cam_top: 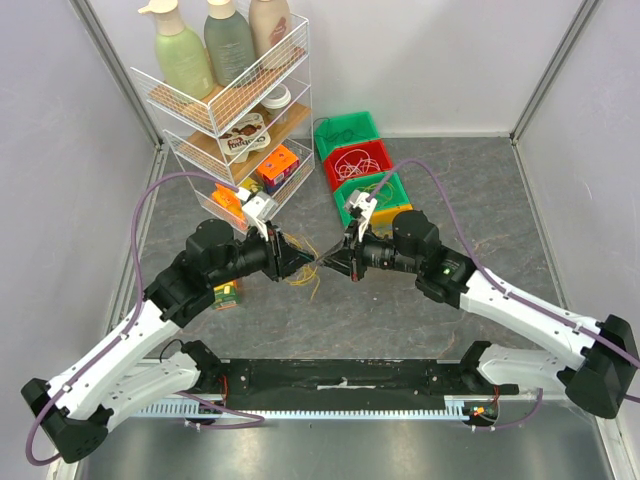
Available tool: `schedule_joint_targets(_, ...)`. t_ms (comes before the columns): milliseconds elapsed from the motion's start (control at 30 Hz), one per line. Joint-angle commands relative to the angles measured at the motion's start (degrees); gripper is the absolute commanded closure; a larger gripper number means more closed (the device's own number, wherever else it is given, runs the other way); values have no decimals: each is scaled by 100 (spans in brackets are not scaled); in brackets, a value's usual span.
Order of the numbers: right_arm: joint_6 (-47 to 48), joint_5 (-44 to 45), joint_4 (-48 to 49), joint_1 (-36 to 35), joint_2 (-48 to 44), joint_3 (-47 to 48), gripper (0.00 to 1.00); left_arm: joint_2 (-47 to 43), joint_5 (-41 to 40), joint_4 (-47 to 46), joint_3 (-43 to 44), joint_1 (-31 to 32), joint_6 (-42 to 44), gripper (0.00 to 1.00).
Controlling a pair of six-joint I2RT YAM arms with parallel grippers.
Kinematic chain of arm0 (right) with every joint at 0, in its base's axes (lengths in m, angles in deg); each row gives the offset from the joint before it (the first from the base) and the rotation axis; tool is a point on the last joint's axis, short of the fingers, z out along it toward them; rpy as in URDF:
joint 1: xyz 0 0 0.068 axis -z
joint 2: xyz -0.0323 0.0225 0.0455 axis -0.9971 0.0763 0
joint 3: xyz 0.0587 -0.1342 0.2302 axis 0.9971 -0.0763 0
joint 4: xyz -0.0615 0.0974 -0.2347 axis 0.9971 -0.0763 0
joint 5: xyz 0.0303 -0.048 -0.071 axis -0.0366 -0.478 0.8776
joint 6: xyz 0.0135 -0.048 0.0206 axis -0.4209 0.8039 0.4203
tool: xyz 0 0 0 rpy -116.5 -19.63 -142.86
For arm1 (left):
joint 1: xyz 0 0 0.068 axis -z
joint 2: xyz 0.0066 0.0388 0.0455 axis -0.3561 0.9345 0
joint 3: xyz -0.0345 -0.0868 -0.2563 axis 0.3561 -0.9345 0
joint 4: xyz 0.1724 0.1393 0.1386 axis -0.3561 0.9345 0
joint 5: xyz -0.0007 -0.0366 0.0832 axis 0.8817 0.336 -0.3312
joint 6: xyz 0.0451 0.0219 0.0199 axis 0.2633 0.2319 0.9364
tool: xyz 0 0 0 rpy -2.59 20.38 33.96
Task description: Untangle the cables
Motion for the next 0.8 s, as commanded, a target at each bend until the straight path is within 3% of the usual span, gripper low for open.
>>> schedule_joint_targets(0, 104, -397, -9, 52, -294, 98, 100, 63, 8, -203, 32, 5, -100, 69)
schedule_joint_targets(133, -37, -591, 211, 52, -215, 72, 100, 353, -36, -343, 84, 5, -891, 68)
schedule_joint_targets(300, -37, -600, 255, 52, -197, 72, 100, 257, 263, -1151, -205, 5, -1621, 62)
schedule_joint_targets(467, 51, -241, 150, 52, -329, -16, 100, 63, 246, -1267, -311, -4, -1649, 61)
schedule_joint_targets(767, -46, 261, 150, 52, -619, -157, 100, -121, 298, -1205, -469, -30, -1614, 69)
